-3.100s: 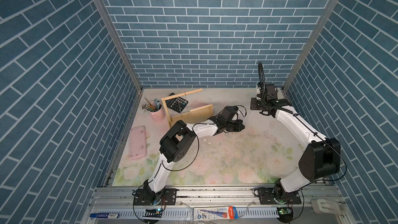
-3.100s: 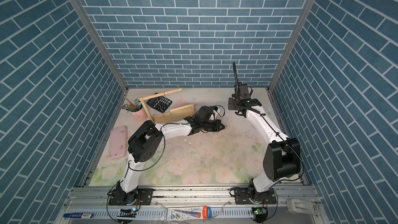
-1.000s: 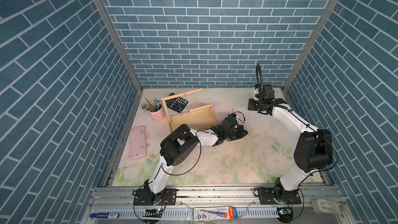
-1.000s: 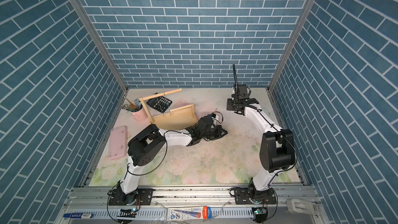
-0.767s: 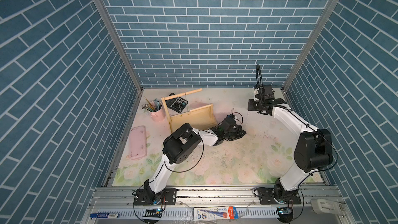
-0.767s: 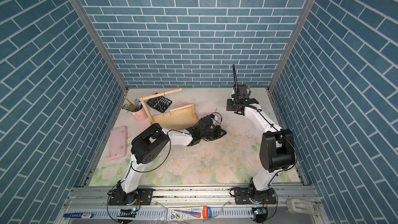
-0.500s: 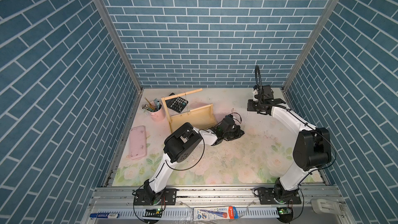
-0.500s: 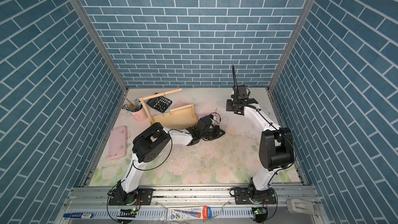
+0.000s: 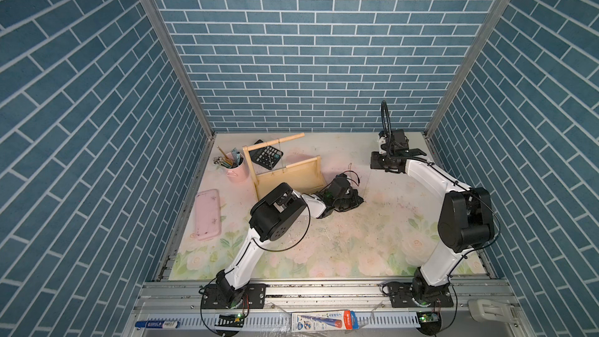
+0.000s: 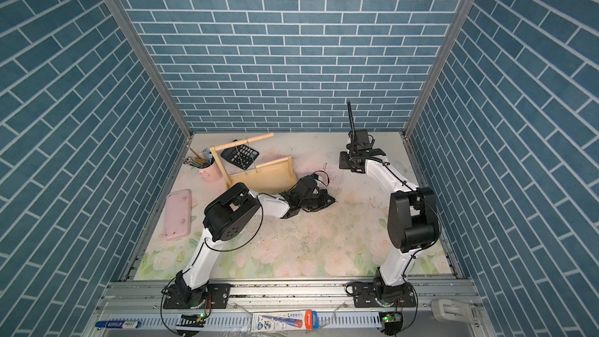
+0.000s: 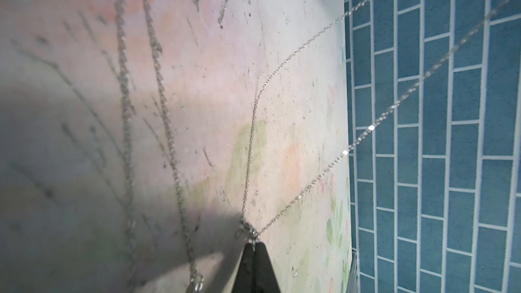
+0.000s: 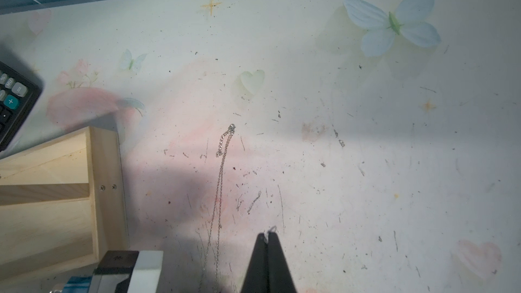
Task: Take the necklace off the jewelry display stand
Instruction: Place the necklace at the center of the board.
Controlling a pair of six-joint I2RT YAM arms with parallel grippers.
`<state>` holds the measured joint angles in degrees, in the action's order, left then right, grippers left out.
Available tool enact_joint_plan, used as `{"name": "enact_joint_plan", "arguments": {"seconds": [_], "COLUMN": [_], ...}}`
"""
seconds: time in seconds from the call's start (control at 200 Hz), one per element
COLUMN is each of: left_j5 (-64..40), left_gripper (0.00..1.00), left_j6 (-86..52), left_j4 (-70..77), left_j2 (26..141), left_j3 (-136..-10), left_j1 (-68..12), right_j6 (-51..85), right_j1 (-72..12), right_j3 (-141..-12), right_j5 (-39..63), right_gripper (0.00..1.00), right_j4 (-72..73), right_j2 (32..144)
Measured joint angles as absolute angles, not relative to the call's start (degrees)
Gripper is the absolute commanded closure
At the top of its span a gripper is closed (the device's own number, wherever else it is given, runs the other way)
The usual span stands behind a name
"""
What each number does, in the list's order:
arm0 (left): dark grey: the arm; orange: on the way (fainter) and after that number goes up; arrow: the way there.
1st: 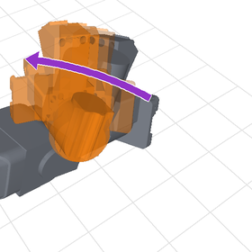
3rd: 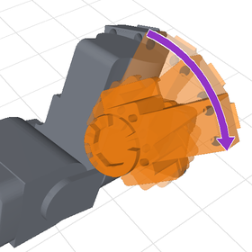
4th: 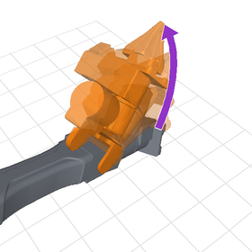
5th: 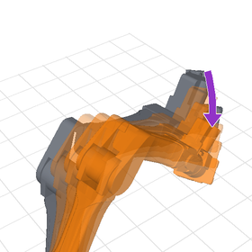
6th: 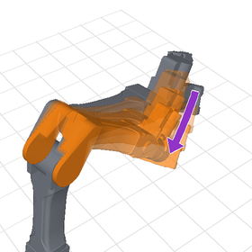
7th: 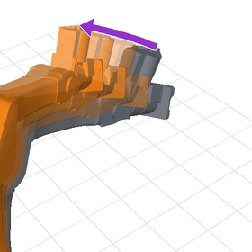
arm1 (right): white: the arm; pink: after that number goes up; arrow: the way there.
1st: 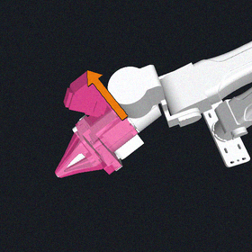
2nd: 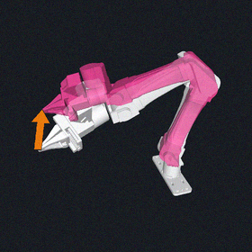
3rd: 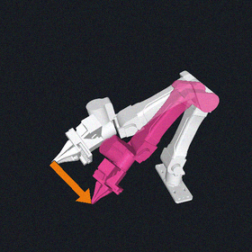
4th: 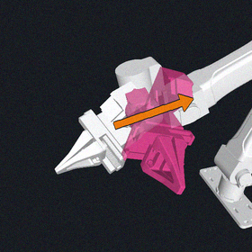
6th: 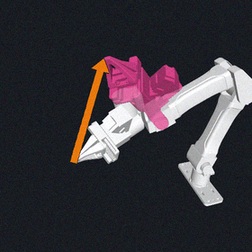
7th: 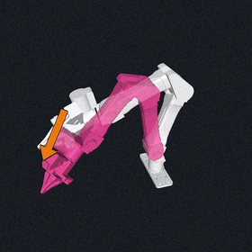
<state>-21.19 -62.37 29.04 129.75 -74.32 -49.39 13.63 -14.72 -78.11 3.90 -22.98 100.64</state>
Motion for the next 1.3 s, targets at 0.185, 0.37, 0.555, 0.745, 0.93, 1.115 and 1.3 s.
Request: {"name": "enact_joint_plan", "arguments": {"seconds": [0.185,0.37,0.555,0.745,0.93,1.115,1.3], "left_j5": [-21.8,-22.2,-22.4,-23.1,-23.8,-24.7,-25.2], "left_gripper": [1.0,1.0,1.0,1.0,0.99,0.97,0.94], "left_j6": [-62.3,-62.3,-61.9,-61.1,-60.2,-59.3,-58.5], "left_j4": [29.1,29.0,28.3,27.4,26.1,24.1,22.7], "left_j2": [129.8,129.9,129.9,129.9,129.9,129.9,129.9], "left_j3": [-74.3,-74.5,-74.7,-75.1,-75.8,-76.8,-77.4], "left_j1": [-49.2,-49.0,-48.8,-48.2,-47.7,-47.6,-47.3], "right_j6": [13.6,13.6,13.6,13.6,13.6,13.7,13.7], "right_j1": [-14.7,-14.7,-14.7,-14.7,-14.7,-14.7,-14.7], "right_j3": [-78.3,-79.2,-79.5,-79.8,-79.8,-79.8,-79.8], "right_j5": [4.1,4.4,4.6,4.7,5.8,6.5,7.0], "right_gripper": [1.0,1.0,1.0,1.0,1.0,1.0,1.0], "right_j4": [-21.8,-21.2,-20.9,-20.8,-20.4,-20.2,-20.1], "right_j2": [102.0,103.7,104.3,104.4,104.4,104.4,104.4]}}
